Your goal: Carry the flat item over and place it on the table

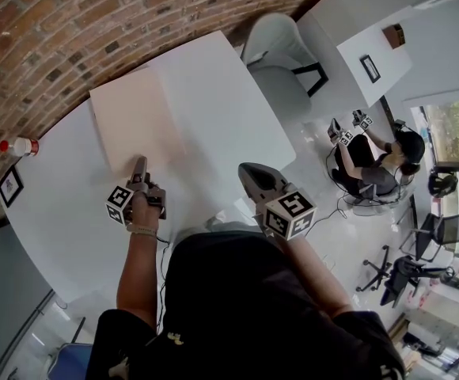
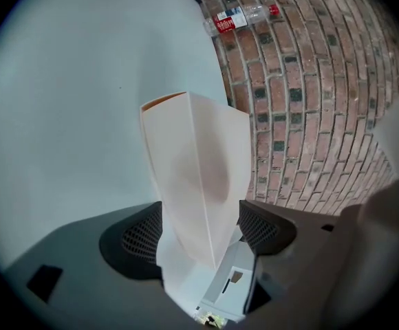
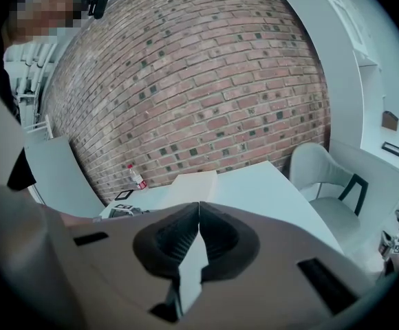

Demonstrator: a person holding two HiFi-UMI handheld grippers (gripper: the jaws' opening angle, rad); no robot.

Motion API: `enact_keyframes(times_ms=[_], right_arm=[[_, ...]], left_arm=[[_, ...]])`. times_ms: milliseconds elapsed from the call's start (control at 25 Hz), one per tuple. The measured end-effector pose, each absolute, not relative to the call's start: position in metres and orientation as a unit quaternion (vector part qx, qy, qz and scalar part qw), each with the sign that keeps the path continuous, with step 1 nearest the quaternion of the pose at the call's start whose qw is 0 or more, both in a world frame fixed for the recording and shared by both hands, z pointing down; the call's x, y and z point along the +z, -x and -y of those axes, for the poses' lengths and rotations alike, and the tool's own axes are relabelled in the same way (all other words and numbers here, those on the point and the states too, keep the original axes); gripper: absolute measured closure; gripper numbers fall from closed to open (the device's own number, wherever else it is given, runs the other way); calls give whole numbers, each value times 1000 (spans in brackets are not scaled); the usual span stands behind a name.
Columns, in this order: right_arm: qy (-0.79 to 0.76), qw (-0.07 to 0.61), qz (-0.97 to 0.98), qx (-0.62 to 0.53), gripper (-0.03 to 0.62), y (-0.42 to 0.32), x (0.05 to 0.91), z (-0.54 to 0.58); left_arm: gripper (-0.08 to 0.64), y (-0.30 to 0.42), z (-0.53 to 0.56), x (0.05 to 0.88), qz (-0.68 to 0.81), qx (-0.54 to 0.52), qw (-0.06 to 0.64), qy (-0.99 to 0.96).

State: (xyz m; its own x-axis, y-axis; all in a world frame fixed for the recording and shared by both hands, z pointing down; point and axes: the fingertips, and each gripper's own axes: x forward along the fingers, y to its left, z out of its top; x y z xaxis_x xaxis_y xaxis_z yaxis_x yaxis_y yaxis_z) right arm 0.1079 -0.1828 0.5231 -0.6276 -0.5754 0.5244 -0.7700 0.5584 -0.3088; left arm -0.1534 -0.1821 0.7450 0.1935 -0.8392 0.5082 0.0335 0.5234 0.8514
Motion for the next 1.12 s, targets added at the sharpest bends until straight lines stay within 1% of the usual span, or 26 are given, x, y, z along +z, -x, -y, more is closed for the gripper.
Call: enact_keyframes(times_ms=[200,400,480,640,760,800,920,1120], right_arm=[[-378,180,873,253,581,-105,516,174],[-363,161,885,243,581,-102,503,164],[-353,152,893,236,581,-97,496,161],[-329,135,908,223,581,-85,482,155],[-311,125,918,214,581,-77,473,149],[-305,122,921,211,581,-74,470,148],[-288,114,929,203,581,-67,460,144],[-255,103,943,188,581,-50,445,137]], left_arm=[[224,141,170,721,528,-323,680,-393],[235,128,157,679,511,-322,656,-452],[298,121,153,657,511,-298,629,-504],[448,112,140,614,517,-245,572,-588],[537,111,128,584,524,-235,531,-623],[555,111,124,574,525,-232,518,-634],[555,107,113,545,526,-213,477,-671],[555,100,90,501,554,-108,368,-739]])
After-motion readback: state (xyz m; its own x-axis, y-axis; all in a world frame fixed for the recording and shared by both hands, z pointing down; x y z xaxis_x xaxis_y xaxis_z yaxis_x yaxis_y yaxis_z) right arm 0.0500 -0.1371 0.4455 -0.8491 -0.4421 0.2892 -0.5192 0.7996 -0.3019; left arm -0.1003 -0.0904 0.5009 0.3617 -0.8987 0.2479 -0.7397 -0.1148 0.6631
